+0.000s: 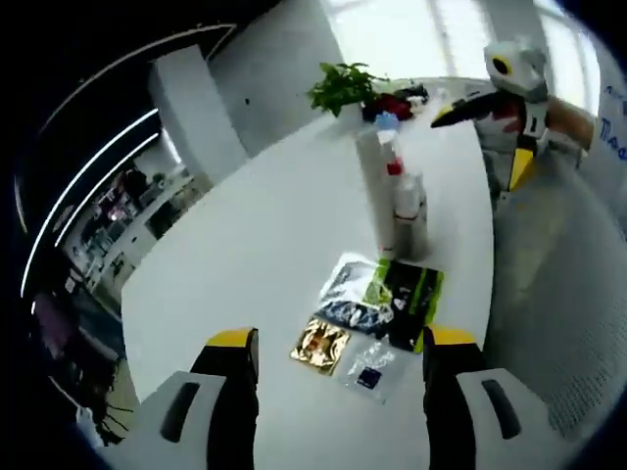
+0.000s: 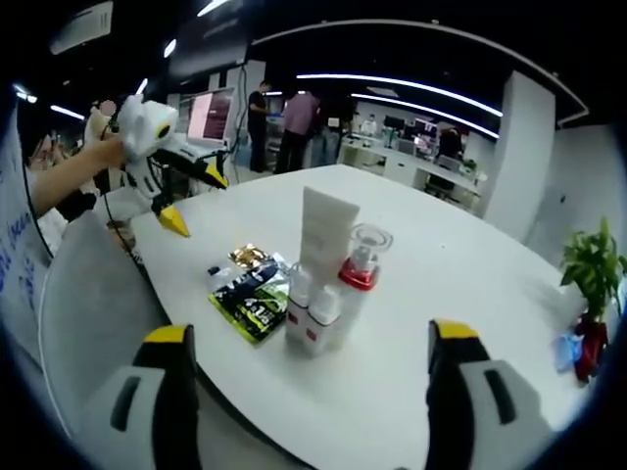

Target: Arrange the skincare products in the storage area until every visible bottle or jar stands upright without overlapping.

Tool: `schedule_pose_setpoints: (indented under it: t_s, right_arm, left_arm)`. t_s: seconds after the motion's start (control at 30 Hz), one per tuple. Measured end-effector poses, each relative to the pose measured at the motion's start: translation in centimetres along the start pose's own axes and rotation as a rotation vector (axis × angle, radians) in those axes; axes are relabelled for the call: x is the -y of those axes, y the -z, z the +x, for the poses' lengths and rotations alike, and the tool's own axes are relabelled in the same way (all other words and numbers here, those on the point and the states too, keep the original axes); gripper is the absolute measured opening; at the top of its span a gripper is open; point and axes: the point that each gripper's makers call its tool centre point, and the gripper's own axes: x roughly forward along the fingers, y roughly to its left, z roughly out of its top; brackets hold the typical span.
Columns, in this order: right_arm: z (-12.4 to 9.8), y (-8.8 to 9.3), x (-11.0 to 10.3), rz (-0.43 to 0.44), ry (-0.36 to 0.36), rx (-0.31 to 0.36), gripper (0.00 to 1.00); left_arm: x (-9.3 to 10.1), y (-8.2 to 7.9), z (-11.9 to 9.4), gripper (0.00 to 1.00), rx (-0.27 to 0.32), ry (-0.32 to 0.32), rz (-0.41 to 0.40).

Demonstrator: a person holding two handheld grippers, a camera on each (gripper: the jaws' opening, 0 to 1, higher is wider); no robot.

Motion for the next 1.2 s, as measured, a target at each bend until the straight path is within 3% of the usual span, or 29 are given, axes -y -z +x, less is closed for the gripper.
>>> schedule_pose_setpoints:
  t_s: [0.1,0.23,0.5,0.67,0.73,1.2]
  right_arm:
    - [-0.1,-0.1,0.0,0.005,0.000,0.004,0.99]
    - [-0.2,-0.3,0.1,0.013,0.002,0.014,0.99]
    - [-0.3,-1.1,0.4,0.051,0.002,0.048,0.99]
    - [-0.5,-1.3,0.4,0.053,0.002,0.052,0.99]
    - [-0.6,-1.3,0.5,0.058,0.007,0.055,0.99]
    - [-1.4,-0.8,1.1,0.083,0.025,0.063,1.00]
  left_arm:
    - [-0.5,-0.5,-1.3,0.75,0.035,-0.065,-0.024]
    - [0.0,-0.8,-2.5,0.82,0.072,-0.101,-0.071]
    - [0.7,-1.0,-4.0,0.93,0.099,-0.129,-0.136]
    - [0.0,-0.9,-4.9,0.95,0.116,-0.188,-0.205]
    - [0.0,-1.0,-5.4,0.96,0.139,-0.196,-0.235]
    - [0.2,0.6,-7.5,0.97,0.149,-0.252,-0.341]
